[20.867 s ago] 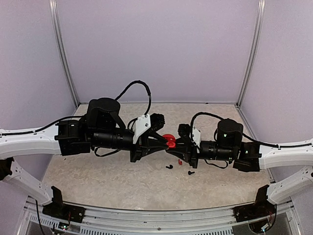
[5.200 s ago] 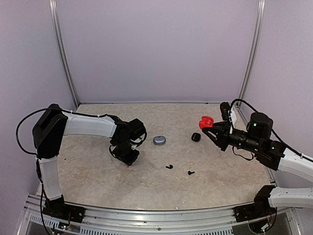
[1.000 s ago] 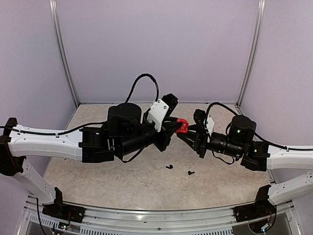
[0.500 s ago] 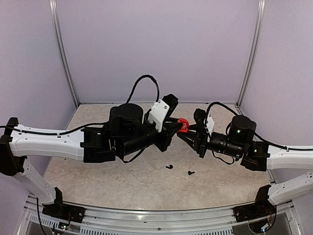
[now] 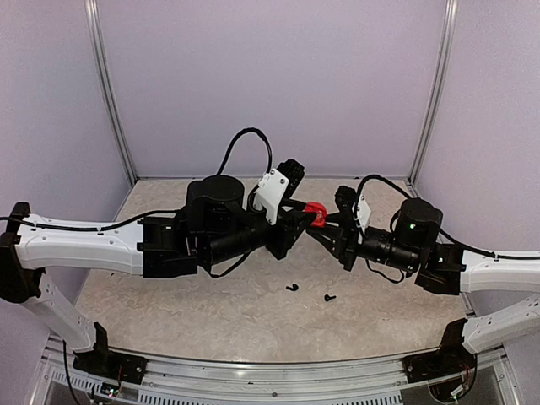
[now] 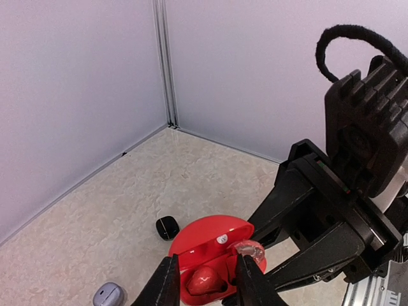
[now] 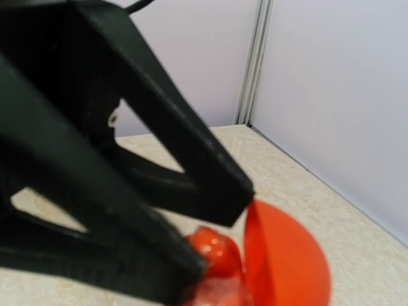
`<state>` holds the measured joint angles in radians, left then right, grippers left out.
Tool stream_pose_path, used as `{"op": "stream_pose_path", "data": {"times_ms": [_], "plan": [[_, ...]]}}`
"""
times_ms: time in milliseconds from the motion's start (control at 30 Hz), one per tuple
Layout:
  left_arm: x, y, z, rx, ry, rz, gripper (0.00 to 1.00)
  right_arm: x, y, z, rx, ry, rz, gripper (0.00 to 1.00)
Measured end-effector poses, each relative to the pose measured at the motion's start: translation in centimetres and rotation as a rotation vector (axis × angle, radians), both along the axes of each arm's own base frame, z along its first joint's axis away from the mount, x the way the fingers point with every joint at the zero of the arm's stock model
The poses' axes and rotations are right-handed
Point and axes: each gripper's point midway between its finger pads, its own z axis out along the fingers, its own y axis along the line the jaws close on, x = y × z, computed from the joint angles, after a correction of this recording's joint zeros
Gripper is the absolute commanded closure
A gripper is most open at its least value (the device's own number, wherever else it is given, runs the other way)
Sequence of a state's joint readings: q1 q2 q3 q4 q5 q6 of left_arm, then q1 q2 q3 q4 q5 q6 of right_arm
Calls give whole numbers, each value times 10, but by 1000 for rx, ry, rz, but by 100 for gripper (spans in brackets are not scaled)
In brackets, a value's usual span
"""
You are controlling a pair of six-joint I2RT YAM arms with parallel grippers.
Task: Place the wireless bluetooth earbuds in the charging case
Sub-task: Insert the left earbud into the left side groove of the charging case, then adjust the left earbud in the left side groove of the charging case.
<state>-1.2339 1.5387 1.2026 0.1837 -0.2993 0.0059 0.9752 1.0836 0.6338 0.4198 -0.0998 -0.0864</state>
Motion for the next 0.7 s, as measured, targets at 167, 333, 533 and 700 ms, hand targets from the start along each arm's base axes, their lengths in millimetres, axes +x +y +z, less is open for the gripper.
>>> {"op": "stream_pose_path", "data": {"times_ms": [167, 333, 533, 700], "plan": [[-4, 8, 6, -15, -1, -16, 51, 0, 0, 3, 10, -6, 0, 100], [-7, 35, 22, -56, -11, -32, 51, 0, 0, 2, 8, -4, 2, 100], [-8, 61, 54, -105, -53, -92, 60, -7, 3, -1, -1, 4, 43, 100], [-31, 49, 42, 6, -79, -244, 59, -17, 9, -9, -25, 25, 110, 100]]}}
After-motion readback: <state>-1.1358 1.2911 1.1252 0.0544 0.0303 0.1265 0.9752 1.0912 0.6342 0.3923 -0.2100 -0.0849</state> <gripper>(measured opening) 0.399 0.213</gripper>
